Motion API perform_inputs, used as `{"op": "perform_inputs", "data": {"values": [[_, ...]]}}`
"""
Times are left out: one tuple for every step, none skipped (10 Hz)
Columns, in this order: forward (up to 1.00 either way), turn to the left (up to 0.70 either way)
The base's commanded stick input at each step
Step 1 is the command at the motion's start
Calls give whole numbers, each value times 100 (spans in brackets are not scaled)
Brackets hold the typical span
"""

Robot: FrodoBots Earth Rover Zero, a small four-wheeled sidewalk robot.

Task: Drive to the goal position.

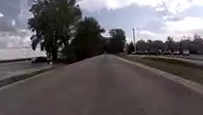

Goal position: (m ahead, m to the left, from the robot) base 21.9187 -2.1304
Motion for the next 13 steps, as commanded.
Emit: {"op": "perform_inputs", "data": {"values": [[70,0],[70,-20],[70,-35],[70,-35],[70,0],[70,0],[70,0],[70,0],[70,0],[70,0],[70,0],[70,0],[70,0]]}}
